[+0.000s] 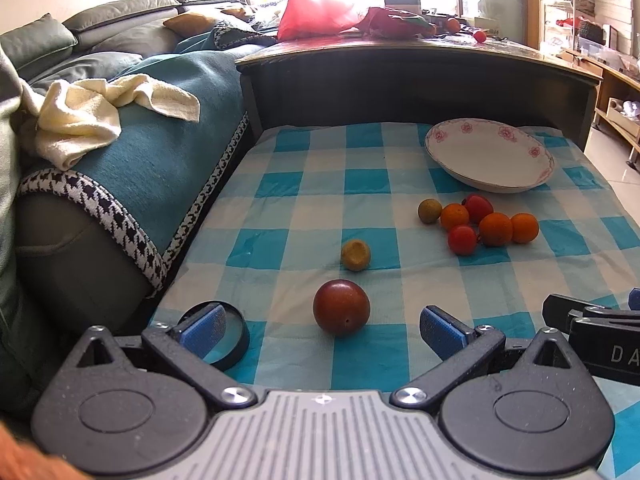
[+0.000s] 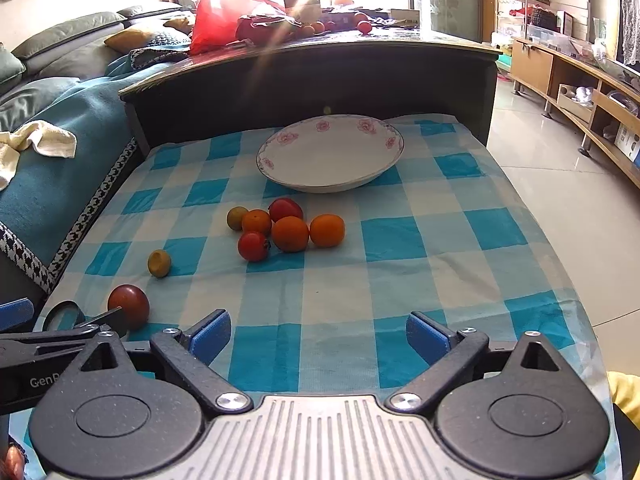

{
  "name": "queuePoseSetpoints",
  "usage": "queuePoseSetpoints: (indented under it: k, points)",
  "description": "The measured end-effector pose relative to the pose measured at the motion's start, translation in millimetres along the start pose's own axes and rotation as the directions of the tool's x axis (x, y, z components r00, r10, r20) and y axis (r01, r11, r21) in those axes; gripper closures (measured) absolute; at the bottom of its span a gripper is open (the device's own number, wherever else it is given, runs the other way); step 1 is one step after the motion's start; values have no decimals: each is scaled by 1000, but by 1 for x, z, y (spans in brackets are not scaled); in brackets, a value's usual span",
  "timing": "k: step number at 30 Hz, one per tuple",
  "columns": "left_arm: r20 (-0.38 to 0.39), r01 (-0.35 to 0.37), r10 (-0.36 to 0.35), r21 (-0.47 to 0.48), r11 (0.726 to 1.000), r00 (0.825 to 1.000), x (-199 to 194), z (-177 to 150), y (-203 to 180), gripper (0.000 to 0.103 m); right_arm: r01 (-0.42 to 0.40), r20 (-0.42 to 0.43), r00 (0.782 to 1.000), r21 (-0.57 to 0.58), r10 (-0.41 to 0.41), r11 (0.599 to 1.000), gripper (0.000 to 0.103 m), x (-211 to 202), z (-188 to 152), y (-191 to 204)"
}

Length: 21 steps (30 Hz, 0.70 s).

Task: Organize fruits
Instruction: 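Move the left tool toward the dark red plum while the right tool approaches the fruit cluster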

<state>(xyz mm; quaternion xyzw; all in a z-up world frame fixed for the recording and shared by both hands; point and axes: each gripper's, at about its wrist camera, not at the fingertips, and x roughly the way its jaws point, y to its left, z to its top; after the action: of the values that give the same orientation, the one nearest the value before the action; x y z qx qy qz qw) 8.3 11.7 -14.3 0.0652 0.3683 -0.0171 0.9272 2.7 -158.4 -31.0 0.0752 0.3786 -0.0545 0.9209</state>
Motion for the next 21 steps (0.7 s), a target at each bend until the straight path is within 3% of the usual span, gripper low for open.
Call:
queuePoseSetpoints:
  k: [21]
  points:
    - [-15, 7, -7, -6, 1000, 1000, 7, -1, 2, 0, -15, -29, 999, -16, 14, 1000, 20, 11, -3, 6]
